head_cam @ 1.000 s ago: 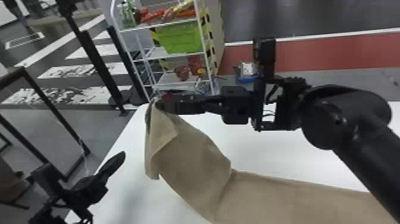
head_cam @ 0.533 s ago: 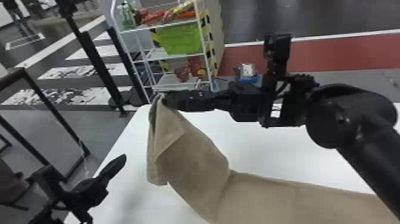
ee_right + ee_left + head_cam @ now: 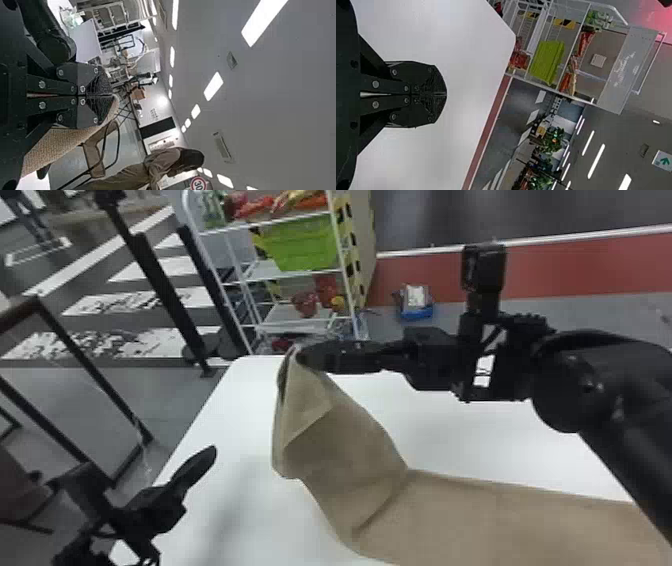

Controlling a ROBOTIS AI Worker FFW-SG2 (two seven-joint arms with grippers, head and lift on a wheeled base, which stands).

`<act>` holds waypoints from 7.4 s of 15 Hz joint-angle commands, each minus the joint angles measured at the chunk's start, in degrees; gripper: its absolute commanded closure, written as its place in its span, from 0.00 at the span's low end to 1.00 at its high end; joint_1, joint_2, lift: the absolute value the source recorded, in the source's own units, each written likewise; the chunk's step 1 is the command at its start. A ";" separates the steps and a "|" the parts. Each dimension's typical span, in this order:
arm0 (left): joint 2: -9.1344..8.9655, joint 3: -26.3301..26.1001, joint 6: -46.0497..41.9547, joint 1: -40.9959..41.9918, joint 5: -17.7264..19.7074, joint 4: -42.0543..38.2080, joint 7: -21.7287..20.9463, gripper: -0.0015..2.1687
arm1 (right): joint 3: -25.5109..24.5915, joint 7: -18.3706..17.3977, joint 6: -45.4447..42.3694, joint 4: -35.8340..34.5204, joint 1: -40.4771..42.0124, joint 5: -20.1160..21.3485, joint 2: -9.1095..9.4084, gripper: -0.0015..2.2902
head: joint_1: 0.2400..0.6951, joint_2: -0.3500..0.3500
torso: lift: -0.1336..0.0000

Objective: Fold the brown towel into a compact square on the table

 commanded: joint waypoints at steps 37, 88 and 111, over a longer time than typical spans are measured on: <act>-0.25 -2.36 23.35 4.17 -2.20 -11.13 -10.63 0.74 | -49.81 4.85 23.30 -20.76 39.64 32.48 -12.92 0.59 | 1.00 0.85 | 0.07; 1.60 -9.21 21.59 5.49 -3.43 -10.16 -11.60 0.79 | -23.00 -25.40 60.86 -57.93 45.26 58.24 -4.04 0.26 | 1.00 0.91 | 0.07; 0.54 -9.39 24.40 6.89 -4.22 -14.91 -10.81 0.79 | -58.60 -18.89 60.86 -56.70 44.73 28.27 -11.95 0.63 | 1.00 0.67 | 0.07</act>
